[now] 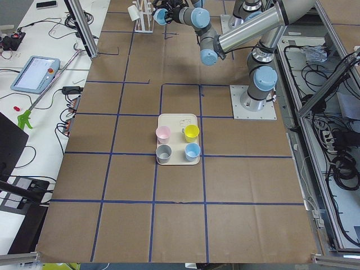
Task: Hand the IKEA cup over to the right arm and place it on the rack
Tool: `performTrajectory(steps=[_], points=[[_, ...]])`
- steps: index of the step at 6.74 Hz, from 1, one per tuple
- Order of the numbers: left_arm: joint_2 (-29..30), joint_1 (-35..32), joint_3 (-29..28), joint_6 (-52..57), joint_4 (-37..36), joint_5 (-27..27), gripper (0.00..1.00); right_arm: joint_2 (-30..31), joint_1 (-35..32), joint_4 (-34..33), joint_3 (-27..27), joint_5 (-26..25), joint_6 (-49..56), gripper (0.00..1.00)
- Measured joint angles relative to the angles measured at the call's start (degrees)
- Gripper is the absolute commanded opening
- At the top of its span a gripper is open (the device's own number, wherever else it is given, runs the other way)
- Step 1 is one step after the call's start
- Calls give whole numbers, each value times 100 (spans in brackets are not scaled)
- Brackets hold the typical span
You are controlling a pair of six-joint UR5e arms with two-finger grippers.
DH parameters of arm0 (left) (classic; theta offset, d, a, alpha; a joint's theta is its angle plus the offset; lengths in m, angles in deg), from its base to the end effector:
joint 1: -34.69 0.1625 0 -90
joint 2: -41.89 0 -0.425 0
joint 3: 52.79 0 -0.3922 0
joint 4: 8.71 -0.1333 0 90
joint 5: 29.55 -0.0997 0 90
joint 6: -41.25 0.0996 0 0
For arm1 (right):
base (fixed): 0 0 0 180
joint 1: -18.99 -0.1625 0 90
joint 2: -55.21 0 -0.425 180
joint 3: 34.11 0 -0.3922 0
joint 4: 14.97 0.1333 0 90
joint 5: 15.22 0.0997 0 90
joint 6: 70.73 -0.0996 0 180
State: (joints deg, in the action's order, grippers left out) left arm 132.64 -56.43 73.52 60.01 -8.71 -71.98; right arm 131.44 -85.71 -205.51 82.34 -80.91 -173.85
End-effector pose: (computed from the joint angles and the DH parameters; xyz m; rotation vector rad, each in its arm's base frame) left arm -0.2152 -0.4281 0.3902 -0.8478 -2.0653 1.2203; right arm 0.3028 -0.4673 0.3637 1.2341 1.6332 -0.2348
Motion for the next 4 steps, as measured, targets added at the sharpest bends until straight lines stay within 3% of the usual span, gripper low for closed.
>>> performTrajectory(steps=[1,4], points=[[-13,0,-14,-53,0,1,99,-1,2,0,-5,4,-4,9],[-64,66,-25,-122,6,12,99,-6,3,-13,-18,12,2,8]])
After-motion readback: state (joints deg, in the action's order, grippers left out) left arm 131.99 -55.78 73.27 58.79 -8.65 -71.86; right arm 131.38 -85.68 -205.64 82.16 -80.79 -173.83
